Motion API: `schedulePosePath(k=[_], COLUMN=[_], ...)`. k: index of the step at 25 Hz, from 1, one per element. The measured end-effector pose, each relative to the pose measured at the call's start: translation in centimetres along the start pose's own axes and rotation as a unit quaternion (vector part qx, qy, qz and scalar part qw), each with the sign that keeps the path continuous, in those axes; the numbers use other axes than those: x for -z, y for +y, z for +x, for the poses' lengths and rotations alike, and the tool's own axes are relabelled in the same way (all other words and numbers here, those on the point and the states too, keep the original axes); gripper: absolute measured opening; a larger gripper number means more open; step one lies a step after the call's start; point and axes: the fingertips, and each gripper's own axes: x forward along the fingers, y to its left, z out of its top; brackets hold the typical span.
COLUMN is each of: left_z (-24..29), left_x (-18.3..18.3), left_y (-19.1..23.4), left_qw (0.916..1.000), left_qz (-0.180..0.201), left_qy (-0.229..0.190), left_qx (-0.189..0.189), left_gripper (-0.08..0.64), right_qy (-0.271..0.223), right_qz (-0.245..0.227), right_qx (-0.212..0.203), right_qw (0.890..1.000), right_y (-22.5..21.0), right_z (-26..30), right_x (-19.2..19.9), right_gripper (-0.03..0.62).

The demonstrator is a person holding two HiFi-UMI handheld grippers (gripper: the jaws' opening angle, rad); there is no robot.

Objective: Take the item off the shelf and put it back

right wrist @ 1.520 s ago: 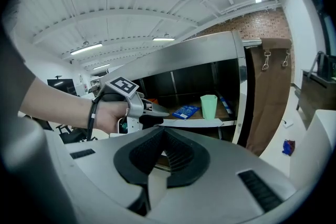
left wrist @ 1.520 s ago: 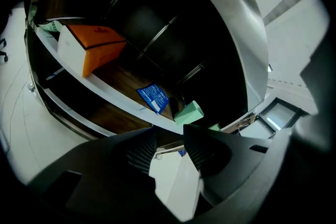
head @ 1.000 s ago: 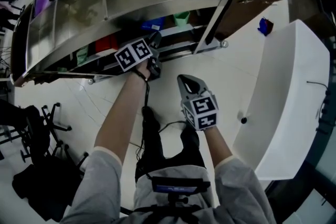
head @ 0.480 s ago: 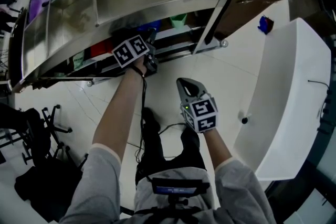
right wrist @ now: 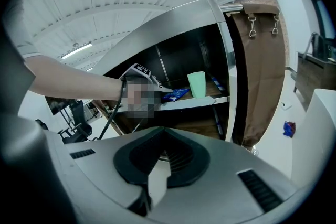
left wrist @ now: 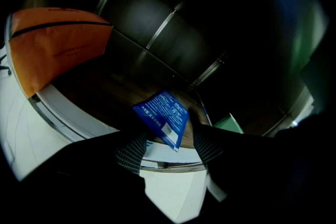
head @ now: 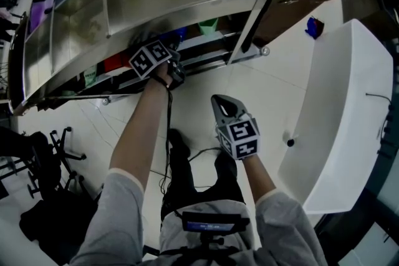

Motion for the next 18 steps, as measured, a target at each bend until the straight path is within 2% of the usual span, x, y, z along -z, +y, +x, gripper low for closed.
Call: schedulePosePath(k=[11, 13, 16, 18], left_z=[0.5, 0.5, 0.6, 0.7], left_x=[-0.5, -0.5, -0.5, -0.5], left_y=[-0.3, 0.2, 1.4, 1.7], left_qw=[0.9999, 0.9998, 0.9986, 0.9982], left_qz=[-0.008, -0.008, -0.003, -0.004], left_qy=[-0.009, -0.011, -0.013, -0.012], left_qx=[-0.003, -0.018, -0.051, -0.059], left_gripper=[0.281, 0.233, 0.105, 0.060], right_qy=[0.012, 0.012, 0.012, 0.013], right_qz=[0.003, 0.005, 0.005, 0.006], right_qx=[-0.001, 0.001, 0.005, 0.006], right_qw=[1.000, 1.000, 1.000, 1.000], right_y=[-0.1, -0.3, -0.7, -0.9], right_z=[0.2, 0.2, 0.3, 0.4], right_x=[0.5, 0.5, 0.6, 0.7], right_gripper=[0.009, 0.009, 0.009, 0.009])
